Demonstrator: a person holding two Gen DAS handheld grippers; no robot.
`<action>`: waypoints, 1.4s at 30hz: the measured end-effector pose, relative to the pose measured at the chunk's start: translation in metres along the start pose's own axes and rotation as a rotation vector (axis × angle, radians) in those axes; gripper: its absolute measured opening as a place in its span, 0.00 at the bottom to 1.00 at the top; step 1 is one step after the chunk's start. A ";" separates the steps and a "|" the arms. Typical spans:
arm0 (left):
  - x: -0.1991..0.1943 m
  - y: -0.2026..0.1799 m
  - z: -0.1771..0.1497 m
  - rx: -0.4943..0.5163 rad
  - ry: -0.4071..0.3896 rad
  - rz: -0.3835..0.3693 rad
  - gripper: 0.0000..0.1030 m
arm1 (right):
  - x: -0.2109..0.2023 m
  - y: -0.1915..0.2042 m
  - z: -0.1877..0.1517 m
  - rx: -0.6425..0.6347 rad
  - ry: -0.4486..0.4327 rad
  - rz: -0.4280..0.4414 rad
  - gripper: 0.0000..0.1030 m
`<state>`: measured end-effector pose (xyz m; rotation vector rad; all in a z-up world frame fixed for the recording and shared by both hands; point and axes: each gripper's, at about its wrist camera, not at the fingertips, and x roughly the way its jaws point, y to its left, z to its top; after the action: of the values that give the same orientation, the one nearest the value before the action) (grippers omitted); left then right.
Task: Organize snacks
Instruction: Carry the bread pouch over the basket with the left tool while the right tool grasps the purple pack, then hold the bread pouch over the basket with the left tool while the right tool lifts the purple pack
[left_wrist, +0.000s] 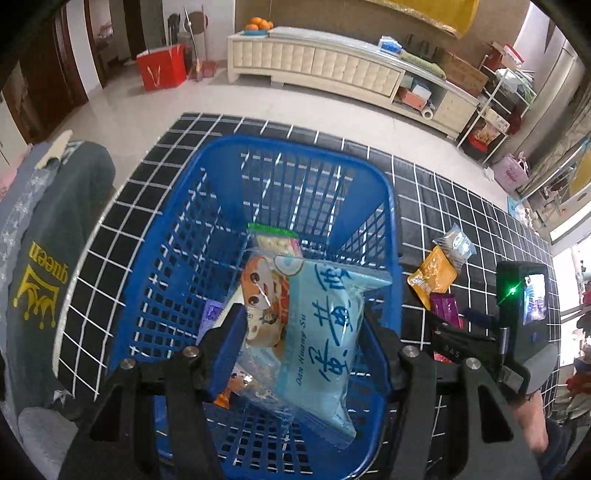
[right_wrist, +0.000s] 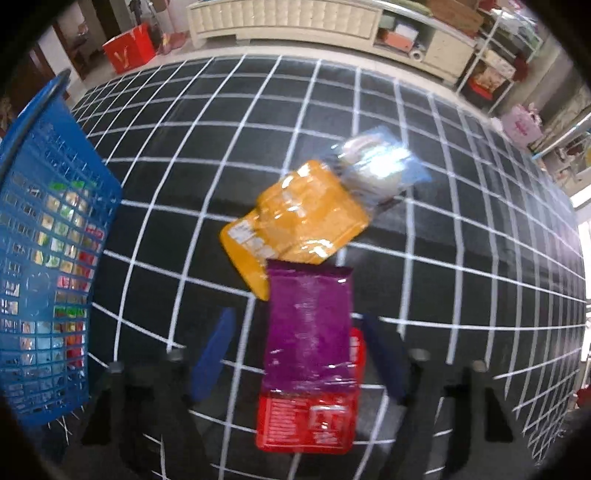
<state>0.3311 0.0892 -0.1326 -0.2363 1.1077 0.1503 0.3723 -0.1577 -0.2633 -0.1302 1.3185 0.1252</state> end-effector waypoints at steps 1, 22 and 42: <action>0.001 0.000 0.000 0.001 0.001 0.000 0.56 | 0.004 0.001 -0.001 -0.004 0.010 -0.002 0.61; 0.005 0.016 -0.007 0.004 0.020 -0.022 0.56 | -0.044 0.007 -0.014 -0.026 -0.094 0.050 0.10; 0.030 0.025 -0.002 0.004 0.044 -0.045 0.56 | 0.019 -0.002 0.008 -0.050 -0.016 -0.021 0.76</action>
<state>0.3370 0.1133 -0.1634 -0.2622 1.1450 0.1033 0.3849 -0.1579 -0.2792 -0.1854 1.2977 0.1411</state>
